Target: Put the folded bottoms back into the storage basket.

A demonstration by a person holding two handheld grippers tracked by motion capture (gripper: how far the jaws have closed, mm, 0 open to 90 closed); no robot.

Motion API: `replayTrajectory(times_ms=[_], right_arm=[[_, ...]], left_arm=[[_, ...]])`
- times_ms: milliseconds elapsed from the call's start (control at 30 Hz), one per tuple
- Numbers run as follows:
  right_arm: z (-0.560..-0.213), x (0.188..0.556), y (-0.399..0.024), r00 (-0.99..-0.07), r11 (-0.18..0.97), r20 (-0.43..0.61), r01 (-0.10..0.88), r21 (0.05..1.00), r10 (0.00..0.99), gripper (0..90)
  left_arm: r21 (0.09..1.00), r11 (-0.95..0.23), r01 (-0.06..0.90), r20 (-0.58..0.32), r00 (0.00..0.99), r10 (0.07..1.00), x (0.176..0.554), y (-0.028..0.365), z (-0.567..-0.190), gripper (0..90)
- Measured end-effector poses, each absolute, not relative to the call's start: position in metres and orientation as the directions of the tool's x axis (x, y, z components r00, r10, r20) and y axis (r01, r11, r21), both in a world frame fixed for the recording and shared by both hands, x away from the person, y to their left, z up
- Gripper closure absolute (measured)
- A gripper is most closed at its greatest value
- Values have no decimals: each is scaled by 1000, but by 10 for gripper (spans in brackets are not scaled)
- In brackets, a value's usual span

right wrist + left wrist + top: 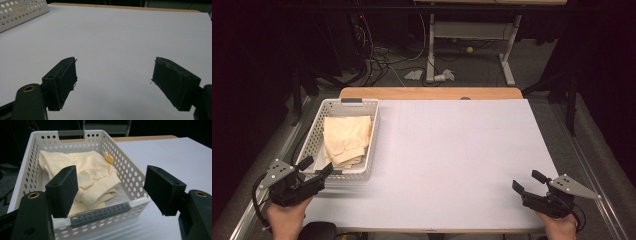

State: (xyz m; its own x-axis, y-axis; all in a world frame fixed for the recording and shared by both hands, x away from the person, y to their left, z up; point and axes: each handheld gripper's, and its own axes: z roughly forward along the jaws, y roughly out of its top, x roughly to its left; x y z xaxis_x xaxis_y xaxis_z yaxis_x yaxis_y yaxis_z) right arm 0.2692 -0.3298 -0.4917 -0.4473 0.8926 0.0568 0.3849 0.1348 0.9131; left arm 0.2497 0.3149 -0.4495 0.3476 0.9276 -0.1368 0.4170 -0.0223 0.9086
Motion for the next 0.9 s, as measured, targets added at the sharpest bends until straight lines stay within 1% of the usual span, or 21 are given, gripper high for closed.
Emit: replayTrajectory(times_ms=[400,900], right_arm=[[-492,269,-330,-448,135,57,384,914,892,202],[-492,269,-330,-447,134,57,384,914,893,202]], left_arm=[[906,-18,423,-130,319,939,247,317,-466,261],[902,-1,432,-140,296,945,244,325,-474,261]])
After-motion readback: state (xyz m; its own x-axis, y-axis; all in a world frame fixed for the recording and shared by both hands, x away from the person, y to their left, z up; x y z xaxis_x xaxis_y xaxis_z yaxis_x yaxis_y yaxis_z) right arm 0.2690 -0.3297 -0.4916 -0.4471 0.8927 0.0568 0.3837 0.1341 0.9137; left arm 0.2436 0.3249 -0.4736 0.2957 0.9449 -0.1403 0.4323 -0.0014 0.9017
